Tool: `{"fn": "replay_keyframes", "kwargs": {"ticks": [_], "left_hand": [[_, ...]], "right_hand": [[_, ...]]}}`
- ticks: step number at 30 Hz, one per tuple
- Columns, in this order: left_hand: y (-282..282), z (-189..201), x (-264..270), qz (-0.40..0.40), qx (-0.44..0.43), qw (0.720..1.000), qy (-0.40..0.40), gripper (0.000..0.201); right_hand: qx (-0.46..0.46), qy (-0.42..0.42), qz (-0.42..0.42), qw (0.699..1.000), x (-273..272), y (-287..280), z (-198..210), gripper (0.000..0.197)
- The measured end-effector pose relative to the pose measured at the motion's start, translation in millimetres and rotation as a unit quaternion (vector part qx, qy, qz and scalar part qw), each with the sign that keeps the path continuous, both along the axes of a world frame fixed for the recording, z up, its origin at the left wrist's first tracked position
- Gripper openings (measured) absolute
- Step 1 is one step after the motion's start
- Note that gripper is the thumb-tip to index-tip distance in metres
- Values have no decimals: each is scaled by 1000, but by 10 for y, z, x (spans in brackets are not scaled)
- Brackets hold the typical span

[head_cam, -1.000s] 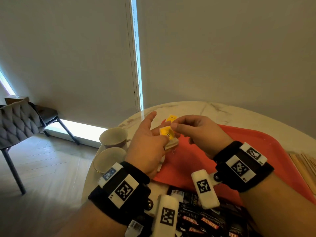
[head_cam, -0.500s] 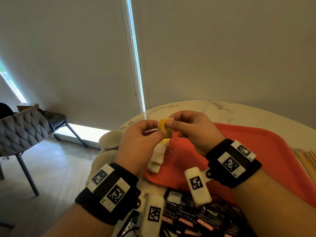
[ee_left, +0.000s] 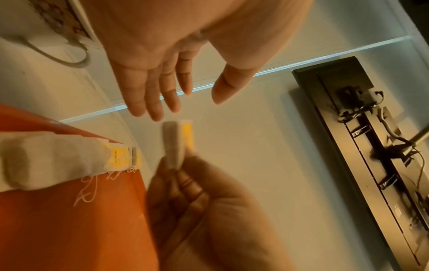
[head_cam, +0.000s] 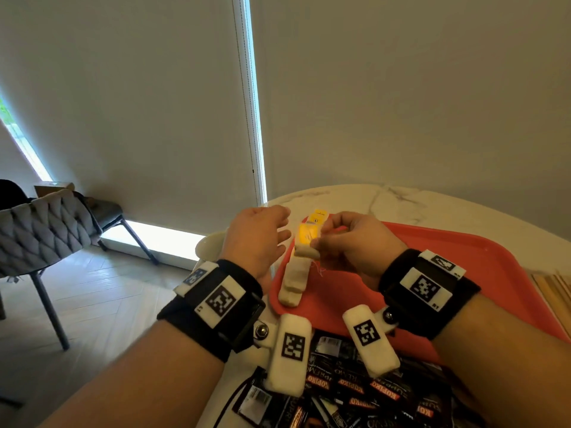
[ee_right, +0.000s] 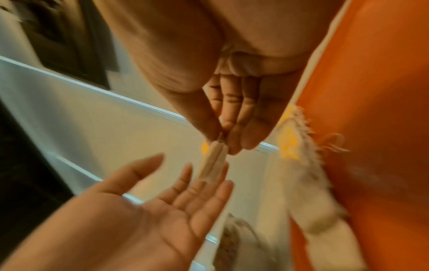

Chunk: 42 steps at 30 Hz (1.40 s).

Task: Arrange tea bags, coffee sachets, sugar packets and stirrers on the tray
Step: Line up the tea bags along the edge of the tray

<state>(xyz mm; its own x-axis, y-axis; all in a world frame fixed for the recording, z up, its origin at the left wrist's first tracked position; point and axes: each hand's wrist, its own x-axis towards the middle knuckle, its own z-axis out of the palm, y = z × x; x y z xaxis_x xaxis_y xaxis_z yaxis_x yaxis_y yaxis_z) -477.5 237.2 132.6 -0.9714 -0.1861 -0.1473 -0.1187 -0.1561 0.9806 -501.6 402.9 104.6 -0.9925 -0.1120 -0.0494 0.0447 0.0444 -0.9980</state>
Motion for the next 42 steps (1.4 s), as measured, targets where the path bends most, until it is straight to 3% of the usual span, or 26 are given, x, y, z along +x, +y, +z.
{"fn": "replay_keyframes", "kwargs": {"ticks": [7,15,18,23,28,42], "left_hand": [[25,111,38,-47,-34,995,-81,16],[64,145,130,-80,-33,993,-76,12],[61,154,124,-68,-30,991,-108,23],[60,197,167,-70,-55,989,-122,28],[88,160,125,-75,-85,987,-114,25],[131,135,126,-62,-90,984,-138,26]], "right_hand": [[122,-74,-2,990,27,-46,-249,17],[179,-87,25,980,-45,-238,-299,12],[176,-93,19,980,-45,-236,-262,18],[133,-122,-2,984,-5,-135,-184,10],[123,-173,37,976,95,-144,-181,19],[98,-187,39,977,115,-107,-217,20]]}}
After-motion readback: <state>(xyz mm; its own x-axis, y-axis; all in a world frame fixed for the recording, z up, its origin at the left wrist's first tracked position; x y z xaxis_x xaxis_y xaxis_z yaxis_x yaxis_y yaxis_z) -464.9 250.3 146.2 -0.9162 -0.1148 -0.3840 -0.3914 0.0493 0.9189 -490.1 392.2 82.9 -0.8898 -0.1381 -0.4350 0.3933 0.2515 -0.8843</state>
